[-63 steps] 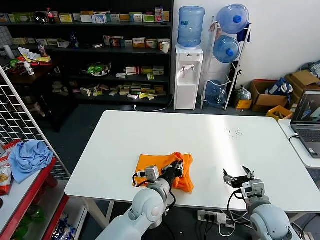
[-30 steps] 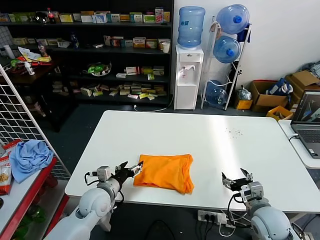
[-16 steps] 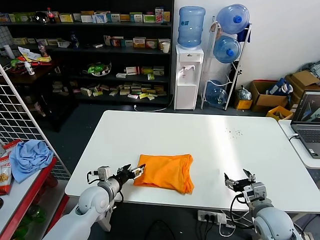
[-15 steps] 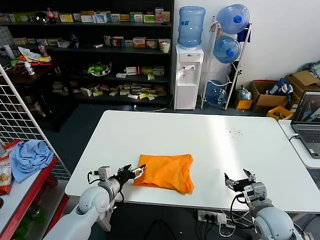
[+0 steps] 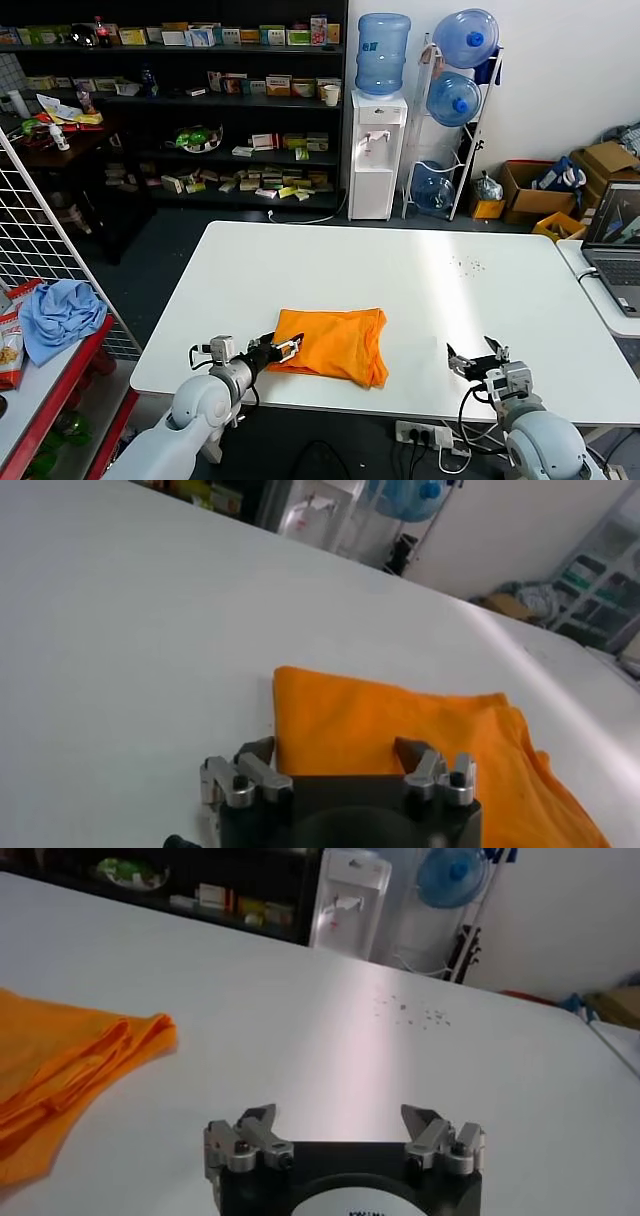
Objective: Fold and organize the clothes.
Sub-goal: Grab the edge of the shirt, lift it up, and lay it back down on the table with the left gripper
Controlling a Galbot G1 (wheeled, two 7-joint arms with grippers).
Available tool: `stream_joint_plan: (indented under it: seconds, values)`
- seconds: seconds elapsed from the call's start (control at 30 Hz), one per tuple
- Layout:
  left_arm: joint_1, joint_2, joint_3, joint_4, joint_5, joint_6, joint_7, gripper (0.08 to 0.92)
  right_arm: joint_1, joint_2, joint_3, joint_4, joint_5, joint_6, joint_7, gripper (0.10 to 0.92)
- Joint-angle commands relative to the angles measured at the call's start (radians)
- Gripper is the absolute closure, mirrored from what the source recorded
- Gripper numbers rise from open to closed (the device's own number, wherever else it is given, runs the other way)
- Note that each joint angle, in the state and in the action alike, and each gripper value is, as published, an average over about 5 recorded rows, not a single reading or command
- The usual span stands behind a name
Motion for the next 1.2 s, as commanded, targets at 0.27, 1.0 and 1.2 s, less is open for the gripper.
stream_joint_plan:
  seconds: [0.27,1.0,1.2]
  values:
    - [0.008,-0.001,0.007,-0.013,0.020,-0.003,0.017,0.449,0.013,0.003,-0.010,0.006,0.004,-0.008,0.008,0.203]
    - [0.036,0.233,-0.142,-0.062,0.061,0.002,-0.093,0.870,0.066,0.015,-0.065,-0.003,0.001,-0.016,0.015,0.203]
    - [0.051,0.372,-0.208,-0.030,0.306,-0.039,-0.045,0.870,0.087,0.025,-0.092,-0.013,-0.001,-0.012,0.013,0.203]
